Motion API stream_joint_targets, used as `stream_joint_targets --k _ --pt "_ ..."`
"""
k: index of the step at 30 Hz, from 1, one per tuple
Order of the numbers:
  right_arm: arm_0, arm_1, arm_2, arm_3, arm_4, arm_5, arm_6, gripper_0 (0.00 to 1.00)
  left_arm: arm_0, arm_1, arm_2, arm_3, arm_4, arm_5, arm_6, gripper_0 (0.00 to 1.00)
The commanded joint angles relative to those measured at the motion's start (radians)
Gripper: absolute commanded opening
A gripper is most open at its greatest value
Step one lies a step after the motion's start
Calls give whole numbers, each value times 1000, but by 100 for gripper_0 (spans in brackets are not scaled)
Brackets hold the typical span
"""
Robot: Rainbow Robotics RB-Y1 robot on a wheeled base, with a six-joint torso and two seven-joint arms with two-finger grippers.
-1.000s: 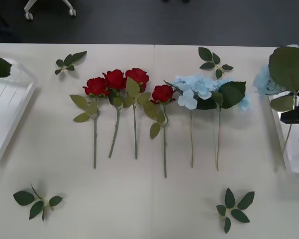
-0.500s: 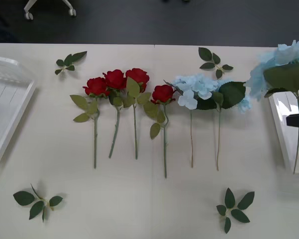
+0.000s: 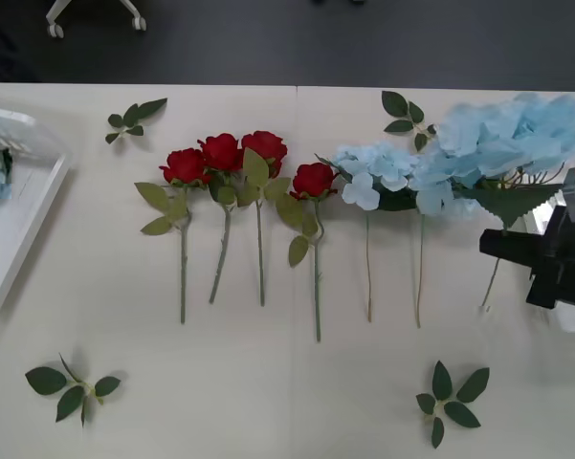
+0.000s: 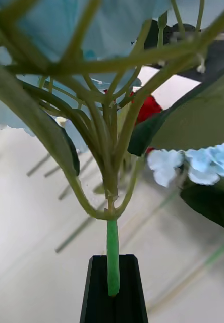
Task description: Put the red flowers into the right box and the blue flowers into the left box
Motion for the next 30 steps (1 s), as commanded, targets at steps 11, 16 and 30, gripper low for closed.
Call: stream_joint_targets --k 11,16,30 --pt "-252 -219 460 -149 -80 -482 78 0 -17 -8 -16 -153 261 136 -66 100" --pt "-461 -205 701 -129 -50 -628 77 0 -17 -151 81 -276 356 265 -74 100" --pt "-831 66 1035 66 11 -772 84 0 -3 -404 133 -448 517 480 -365 100"
